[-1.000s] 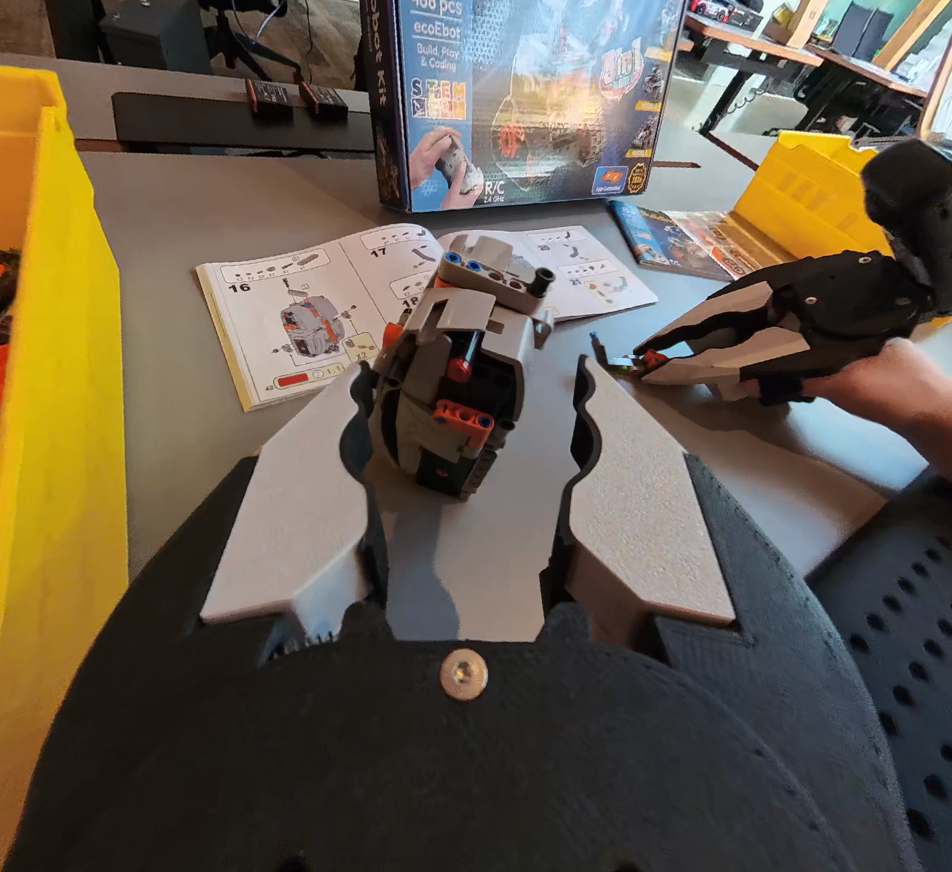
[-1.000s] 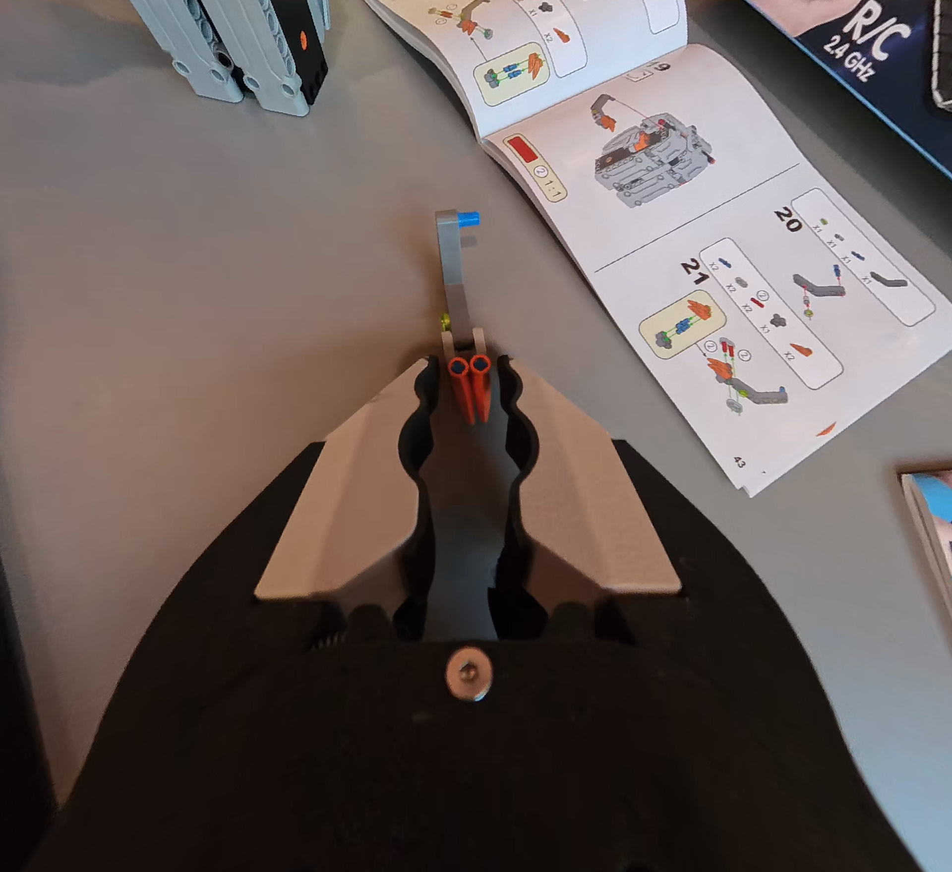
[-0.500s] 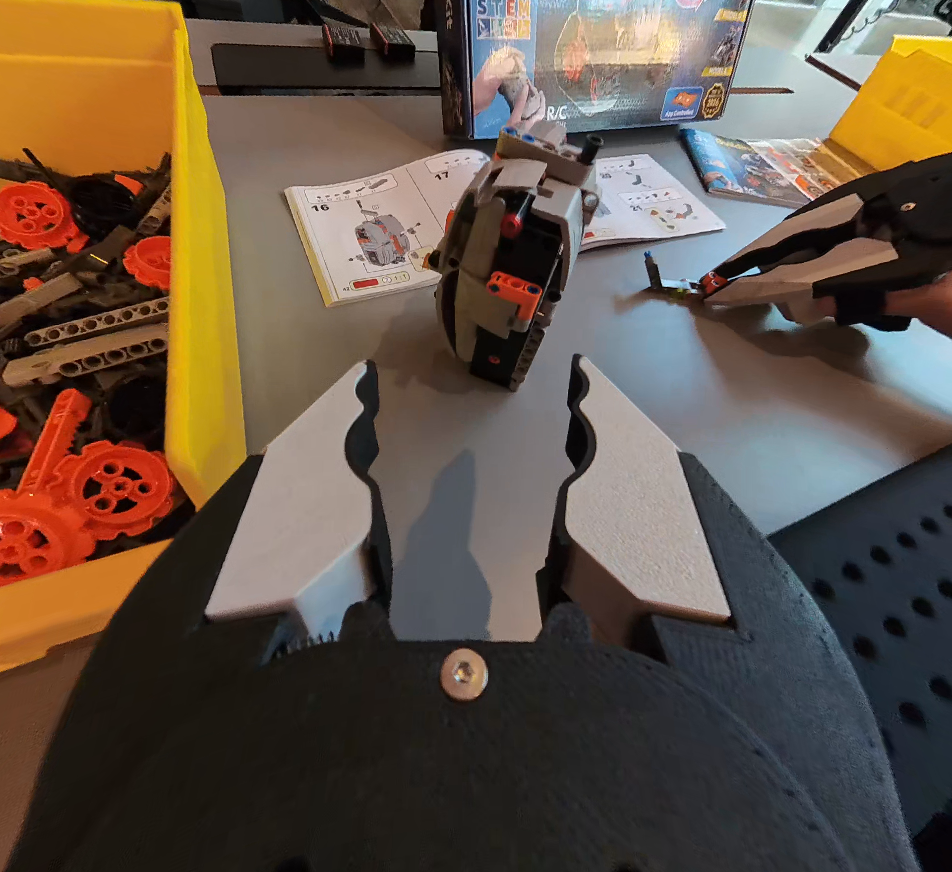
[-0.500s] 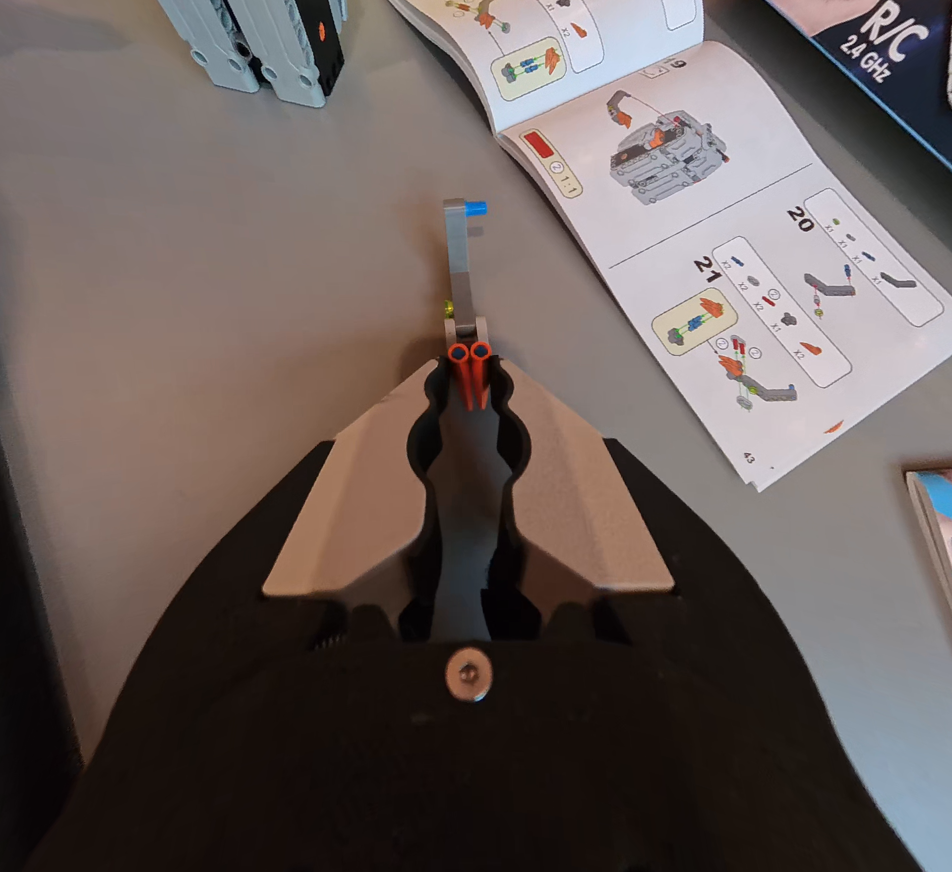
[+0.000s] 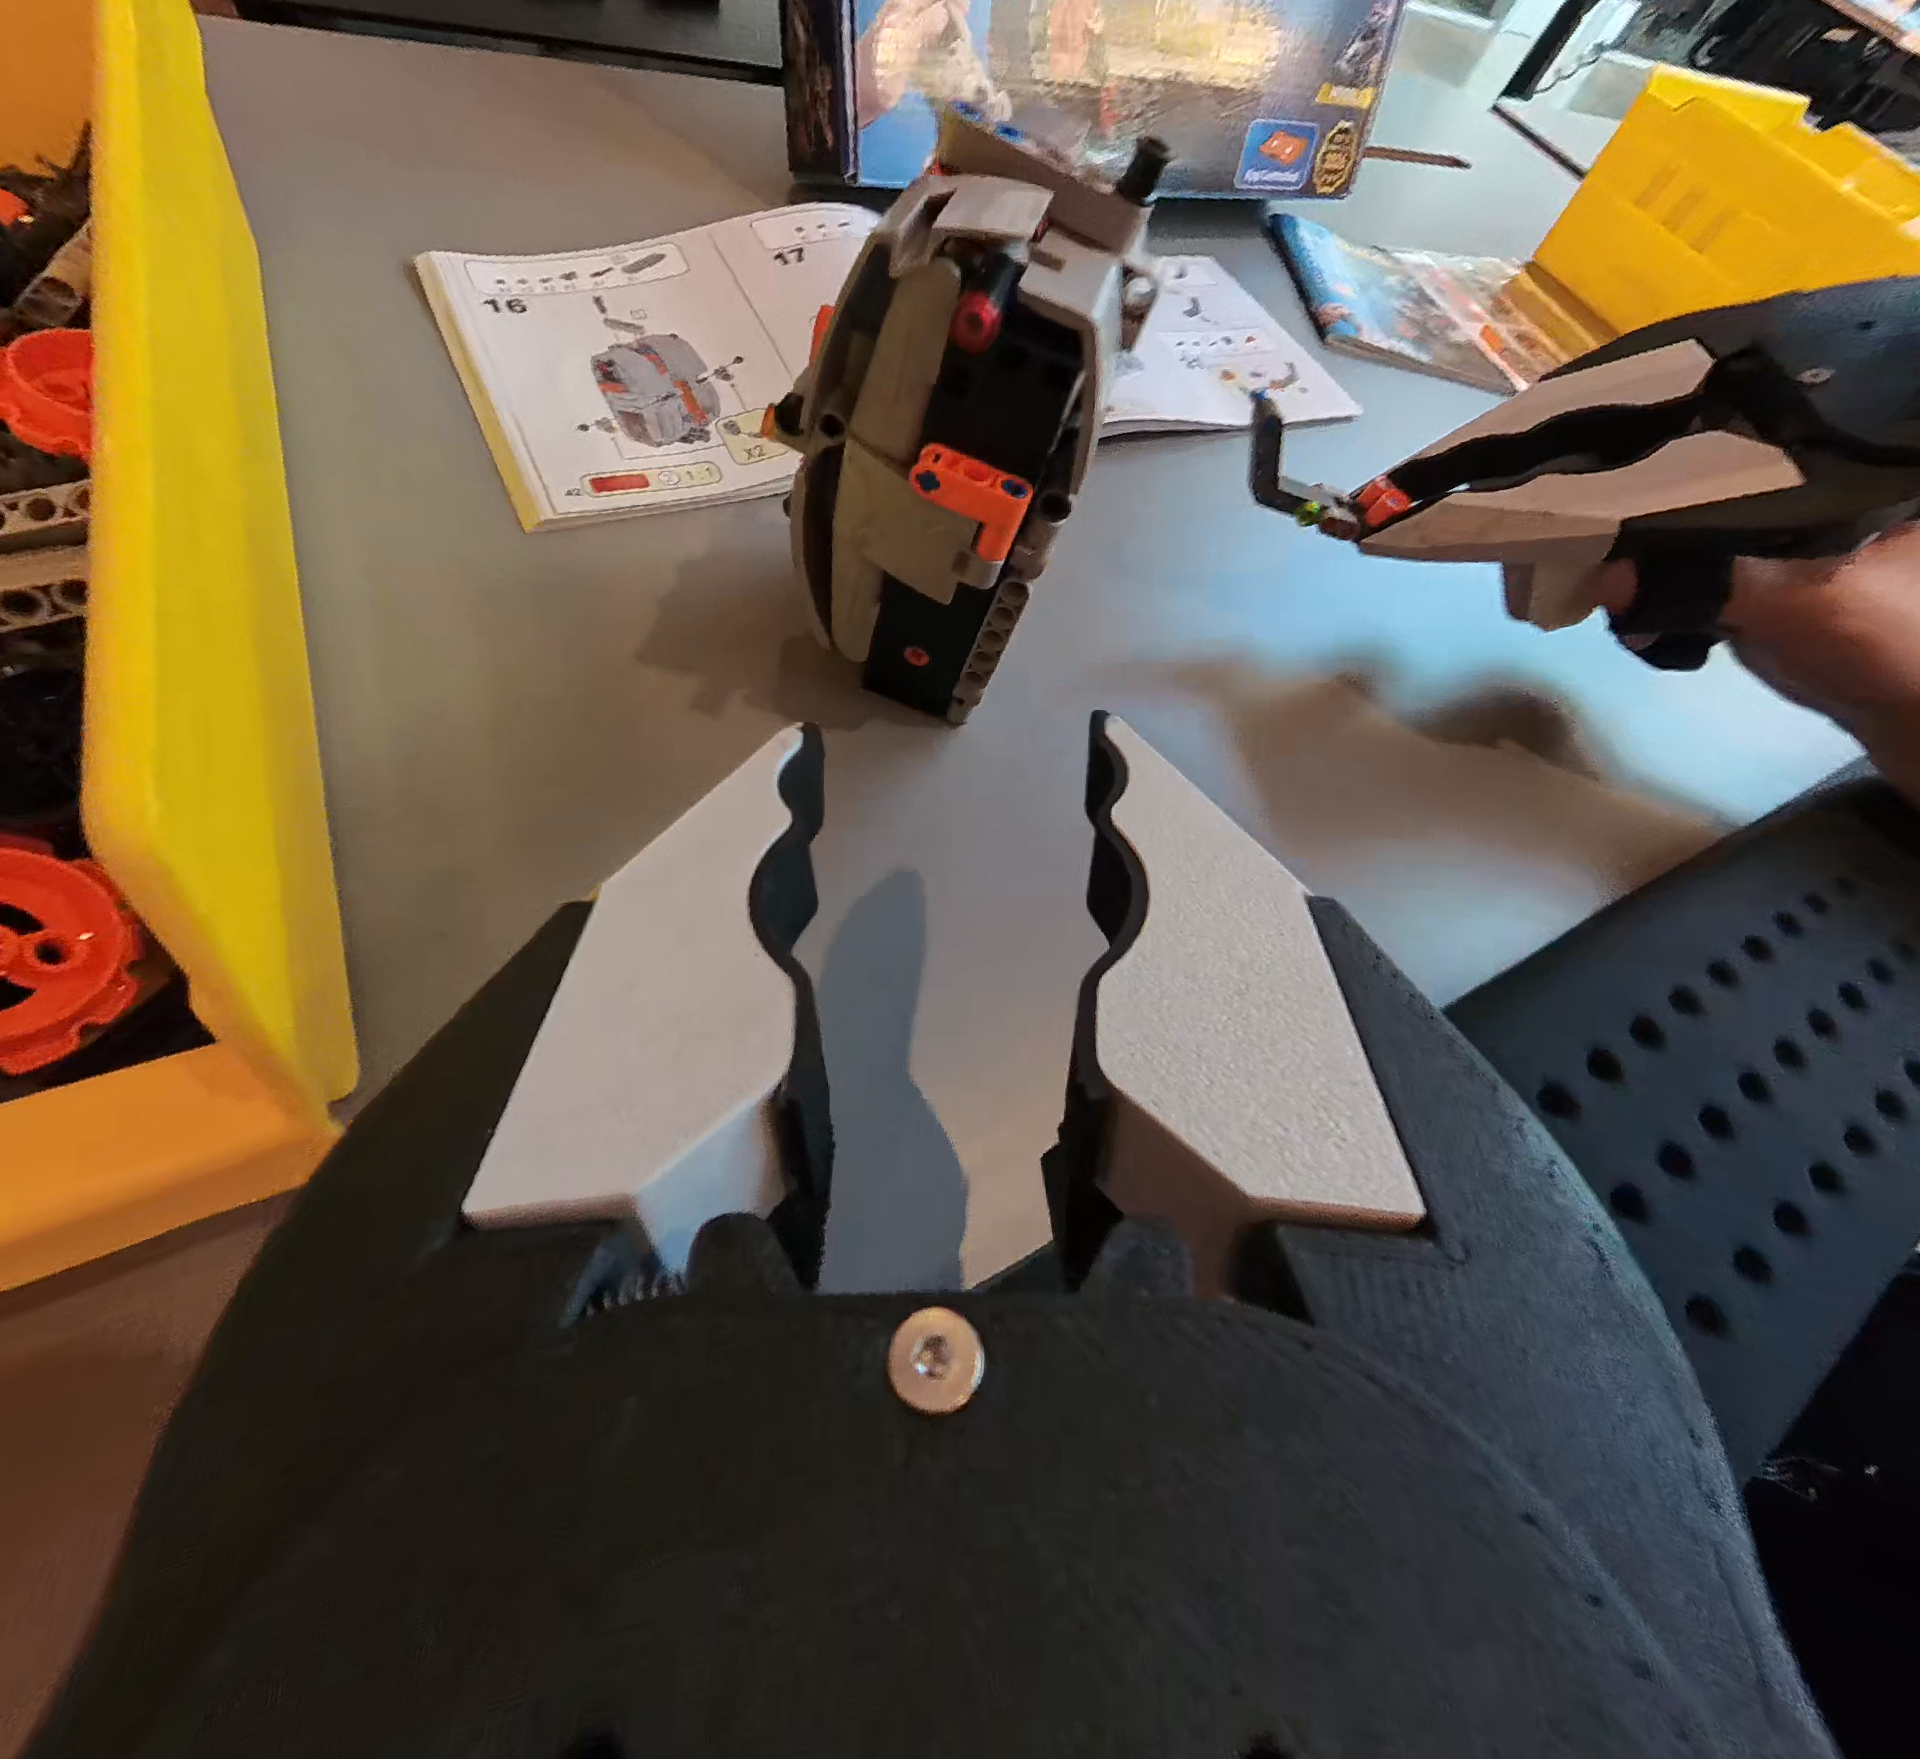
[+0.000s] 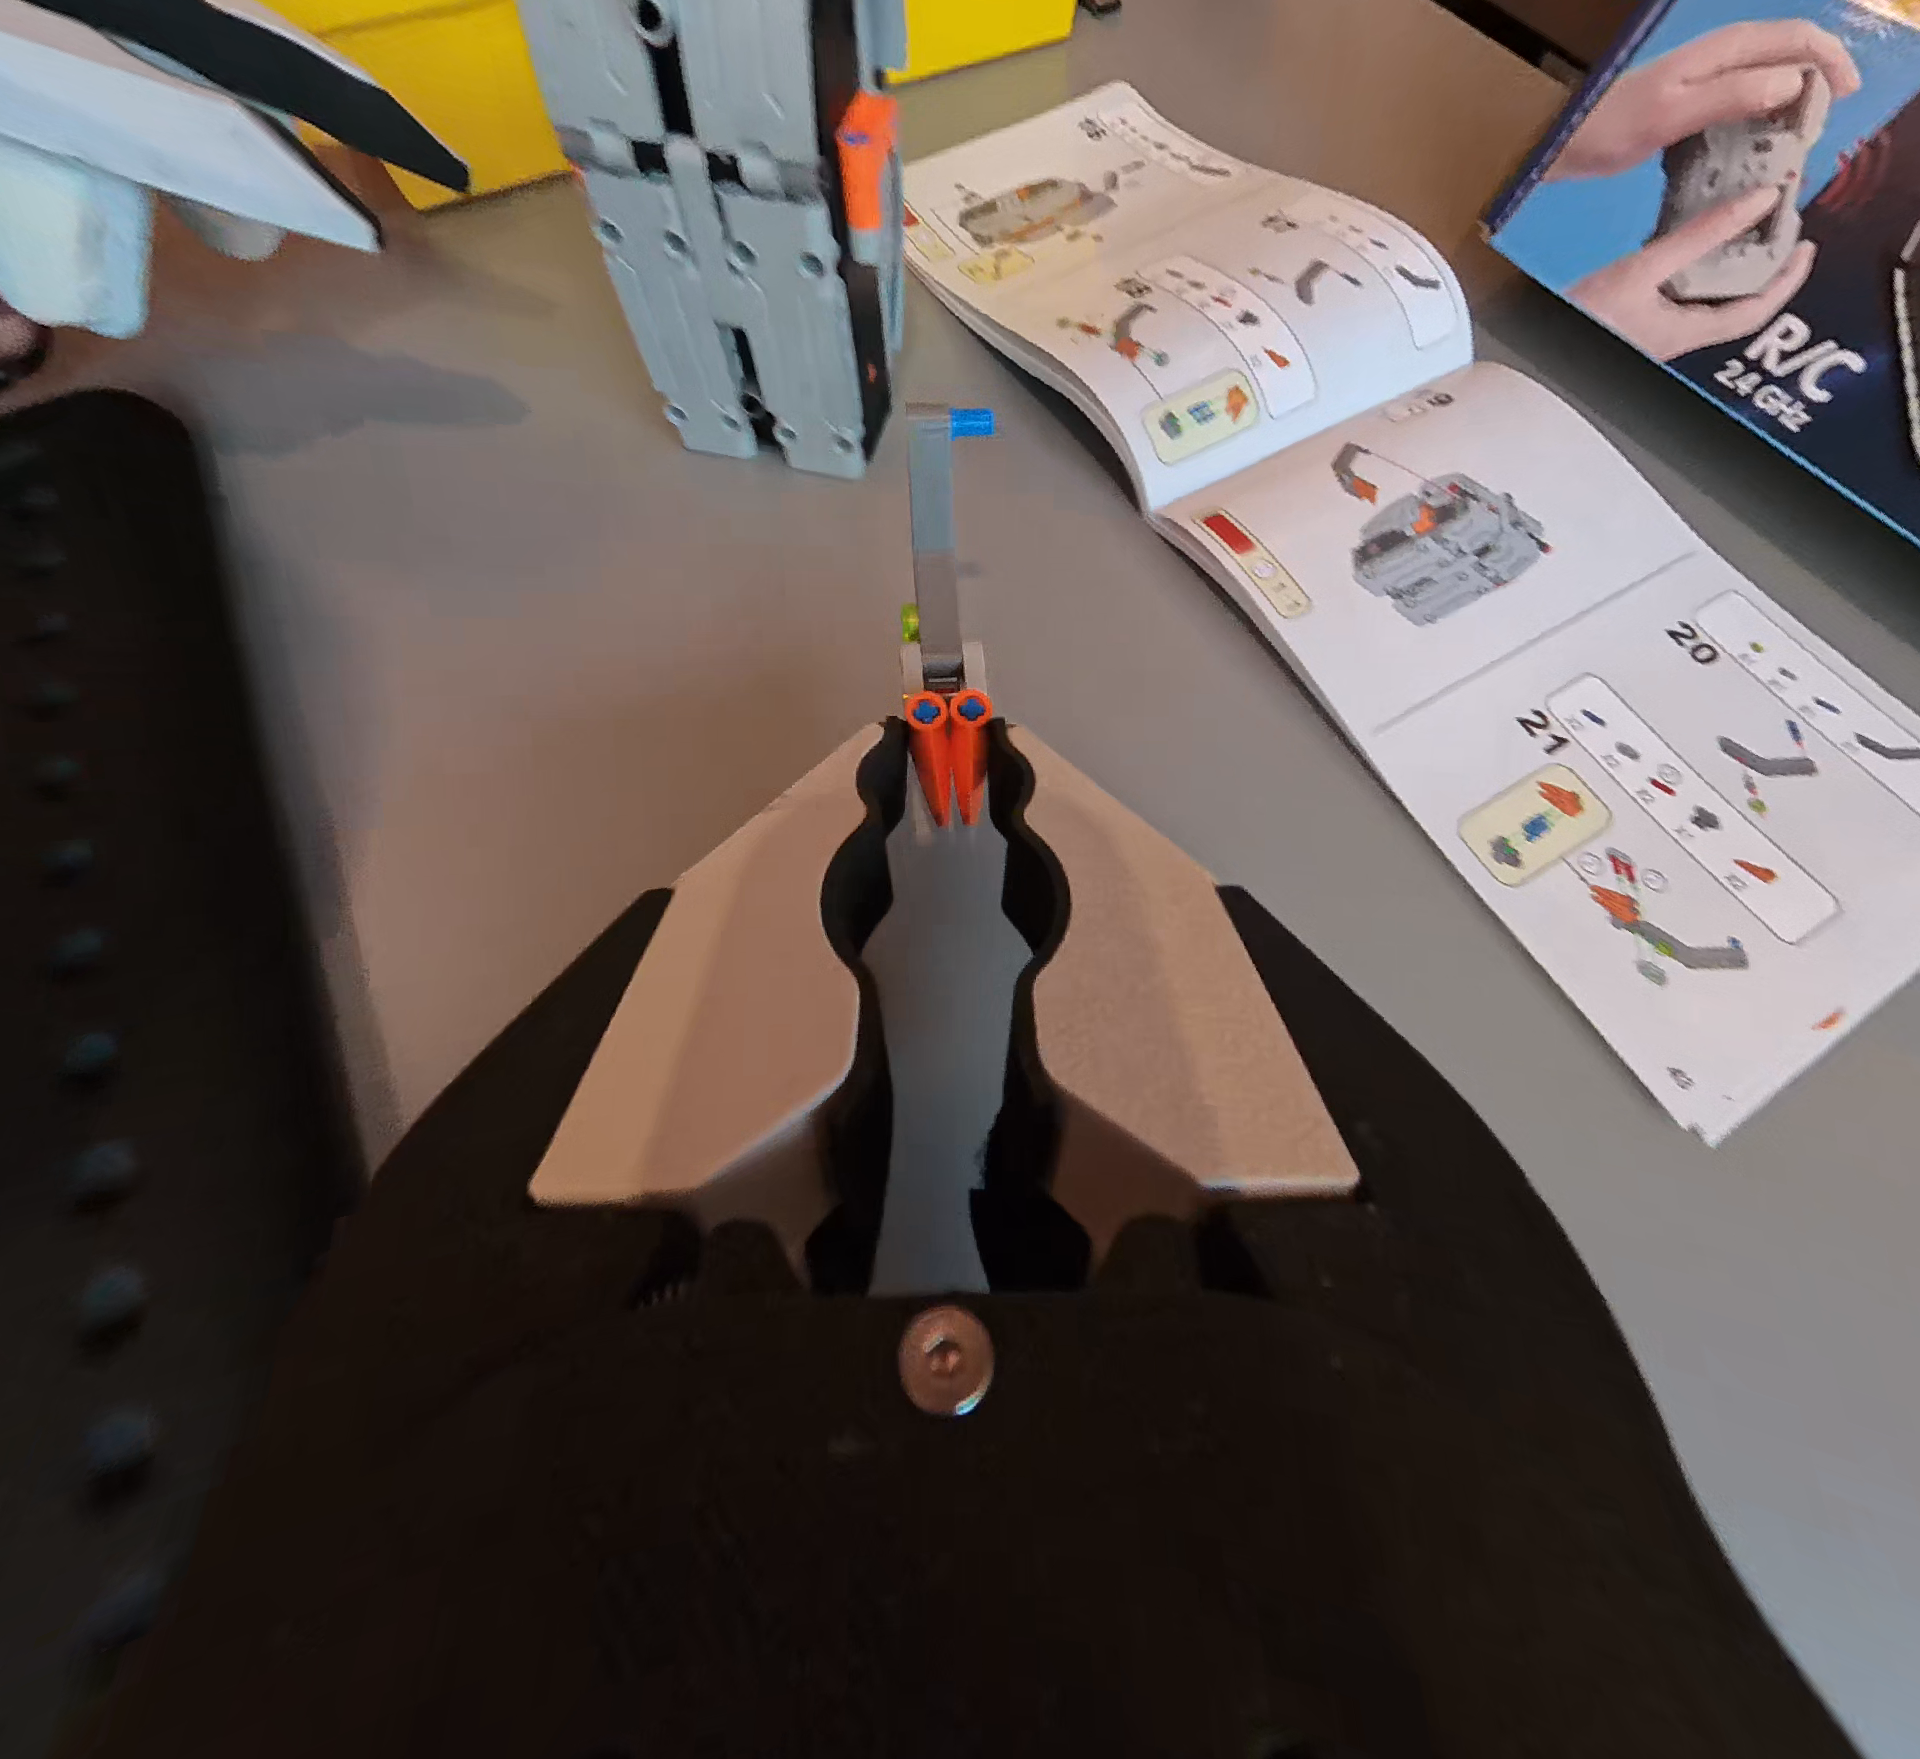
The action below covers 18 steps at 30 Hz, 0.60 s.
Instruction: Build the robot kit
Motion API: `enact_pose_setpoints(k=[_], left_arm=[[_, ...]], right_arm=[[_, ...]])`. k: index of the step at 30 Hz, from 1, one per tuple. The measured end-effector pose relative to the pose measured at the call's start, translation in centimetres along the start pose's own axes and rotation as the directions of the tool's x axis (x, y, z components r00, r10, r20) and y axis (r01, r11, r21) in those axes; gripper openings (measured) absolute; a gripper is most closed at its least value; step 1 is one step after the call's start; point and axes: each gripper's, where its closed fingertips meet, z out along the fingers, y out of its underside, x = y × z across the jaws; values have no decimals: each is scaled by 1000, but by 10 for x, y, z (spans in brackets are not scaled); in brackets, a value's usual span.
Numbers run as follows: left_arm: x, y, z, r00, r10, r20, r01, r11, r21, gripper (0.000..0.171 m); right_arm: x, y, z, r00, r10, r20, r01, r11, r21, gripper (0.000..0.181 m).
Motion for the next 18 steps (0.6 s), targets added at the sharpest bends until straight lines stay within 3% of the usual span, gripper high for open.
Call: enact_pose_setpoints(k=[5, 13, 18], left_arm=[[33, -11, 7, 993, -21, -113, 26, 999, 41, 34], [71, -38, 31, 983, -87, -165, 106, 988, 113, 32], [78, -38, 49, 978, -129, -162, 148, 983, 111, 28]], right_arm=[[-25, -15, 1, 1000, -10, 16, 9, 998, 56, 15], [-45, -23, 0, 999, -5, 34, 2, 995, 99, 15], [-52, -24, -1, 999, -1, 43, -4, 994, 113, 15]])
